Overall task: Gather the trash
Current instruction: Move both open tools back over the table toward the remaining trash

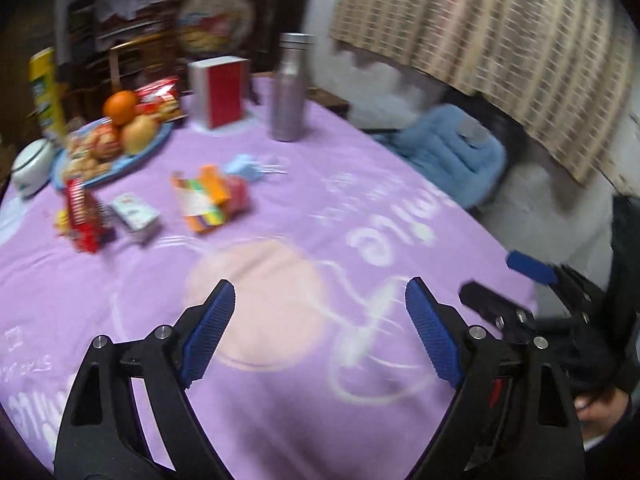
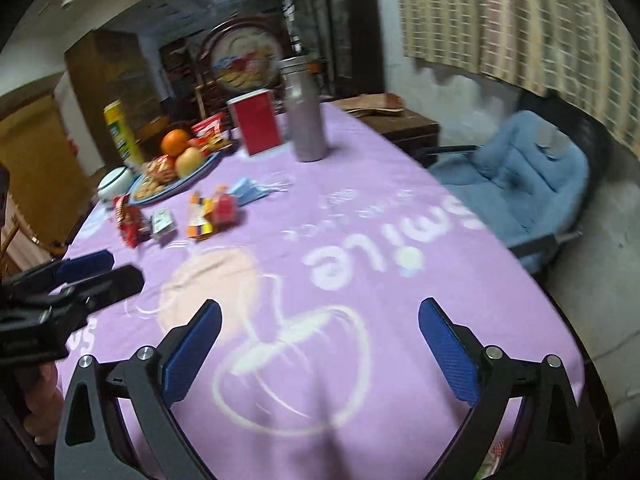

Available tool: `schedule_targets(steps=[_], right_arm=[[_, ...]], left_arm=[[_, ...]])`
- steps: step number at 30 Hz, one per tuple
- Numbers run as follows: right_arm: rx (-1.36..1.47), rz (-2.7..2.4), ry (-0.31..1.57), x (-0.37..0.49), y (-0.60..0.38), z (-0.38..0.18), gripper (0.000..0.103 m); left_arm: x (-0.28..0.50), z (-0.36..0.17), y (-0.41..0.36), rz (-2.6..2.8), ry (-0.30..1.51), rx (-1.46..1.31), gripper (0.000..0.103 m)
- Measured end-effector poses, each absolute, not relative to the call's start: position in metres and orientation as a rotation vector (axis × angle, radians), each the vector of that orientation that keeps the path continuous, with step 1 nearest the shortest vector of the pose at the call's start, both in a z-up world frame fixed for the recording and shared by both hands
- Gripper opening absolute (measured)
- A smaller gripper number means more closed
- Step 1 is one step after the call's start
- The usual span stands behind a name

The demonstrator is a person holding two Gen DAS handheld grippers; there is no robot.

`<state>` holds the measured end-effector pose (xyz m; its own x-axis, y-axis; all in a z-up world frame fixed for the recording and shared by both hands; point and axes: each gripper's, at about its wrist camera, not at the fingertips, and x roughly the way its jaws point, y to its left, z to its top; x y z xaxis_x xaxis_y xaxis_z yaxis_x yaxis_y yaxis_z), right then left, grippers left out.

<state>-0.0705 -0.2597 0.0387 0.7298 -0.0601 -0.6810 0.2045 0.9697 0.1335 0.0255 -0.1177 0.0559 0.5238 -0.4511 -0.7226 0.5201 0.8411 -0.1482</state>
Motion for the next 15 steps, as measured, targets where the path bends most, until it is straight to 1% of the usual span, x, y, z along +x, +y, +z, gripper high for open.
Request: schedule_targets(steps=[8,15], right_arm=[[0.174,-0.056,0.836,-0.02,-0.217,0.014,0.097],[0.174,-0.008,0.851,0.014,-0.208,0.01,0.097]], left_arm=[[0.077,0.039,-0.071,-0.403,0.905,0.024,0.085],[0.123,0.039,-0.048,-0.266,0.915,-0.023,0.085]])
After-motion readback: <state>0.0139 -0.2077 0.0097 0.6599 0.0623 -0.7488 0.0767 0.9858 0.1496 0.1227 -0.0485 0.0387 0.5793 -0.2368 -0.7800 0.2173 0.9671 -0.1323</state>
